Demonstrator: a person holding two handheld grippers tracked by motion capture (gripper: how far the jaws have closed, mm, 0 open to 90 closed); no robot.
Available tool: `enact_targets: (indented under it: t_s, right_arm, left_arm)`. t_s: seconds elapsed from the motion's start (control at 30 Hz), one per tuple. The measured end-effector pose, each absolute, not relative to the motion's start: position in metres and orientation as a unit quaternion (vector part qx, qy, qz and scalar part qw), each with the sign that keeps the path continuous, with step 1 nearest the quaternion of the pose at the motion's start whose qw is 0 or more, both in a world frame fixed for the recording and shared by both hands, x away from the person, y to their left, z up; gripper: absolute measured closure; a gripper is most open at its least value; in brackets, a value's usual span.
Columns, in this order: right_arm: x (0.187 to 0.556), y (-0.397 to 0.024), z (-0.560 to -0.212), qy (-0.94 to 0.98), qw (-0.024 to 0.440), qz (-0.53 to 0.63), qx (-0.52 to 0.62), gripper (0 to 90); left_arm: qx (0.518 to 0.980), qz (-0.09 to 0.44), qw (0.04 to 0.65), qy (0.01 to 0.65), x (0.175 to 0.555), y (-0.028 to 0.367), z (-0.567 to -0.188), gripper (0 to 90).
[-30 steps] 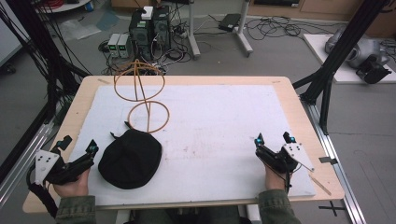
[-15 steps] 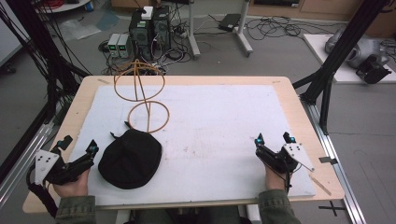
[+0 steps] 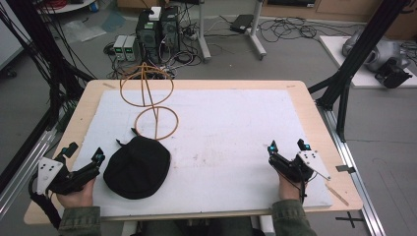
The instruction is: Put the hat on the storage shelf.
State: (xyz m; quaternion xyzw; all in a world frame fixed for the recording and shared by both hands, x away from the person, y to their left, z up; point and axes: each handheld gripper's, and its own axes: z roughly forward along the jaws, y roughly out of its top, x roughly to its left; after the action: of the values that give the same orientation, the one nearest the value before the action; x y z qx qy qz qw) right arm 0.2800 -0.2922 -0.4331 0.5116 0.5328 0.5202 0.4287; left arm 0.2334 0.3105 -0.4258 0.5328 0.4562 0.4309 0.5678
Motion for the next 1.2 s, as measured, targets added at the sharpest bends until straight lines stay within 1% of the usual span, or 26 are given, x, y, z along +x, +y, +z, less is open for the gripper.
enact_targets:
  t_s: [0.3, 0.5, 0.83, 1.2]
  right_arm:
    - [0.281, -0.293, -0.434, 0.533, 0.427, 0.522, 0.511, 6.4]
    - [0.281, -0.293, -0.434, 0.533, 0.424, 0.523, 0.513, 6.4]
    - [0.281, -0.294, -0.434, 0.532, 0.422, 0.524, 0.514, 6.5]
    - [0.282, -0.294, -0.434, 0.540, 0.421, 0.522, 0.509, 6.4]
  left_arm:
    - [0.530, 0.431, 0.577, 0.447, 0.232, 0.309, -0.421, 15.3]
    - [0.540, 0.419, 0.593, 0.424, 0.231, 0.308, -0.419, 14.8]
    - [0.562, 0.398, 0.608, 0.395, 0.232, 0.304, -0.414, 14.7]
    - [0.602, 0.355, 0.623, 0.352, 0.236, 0.298, -0.408, 14.6]
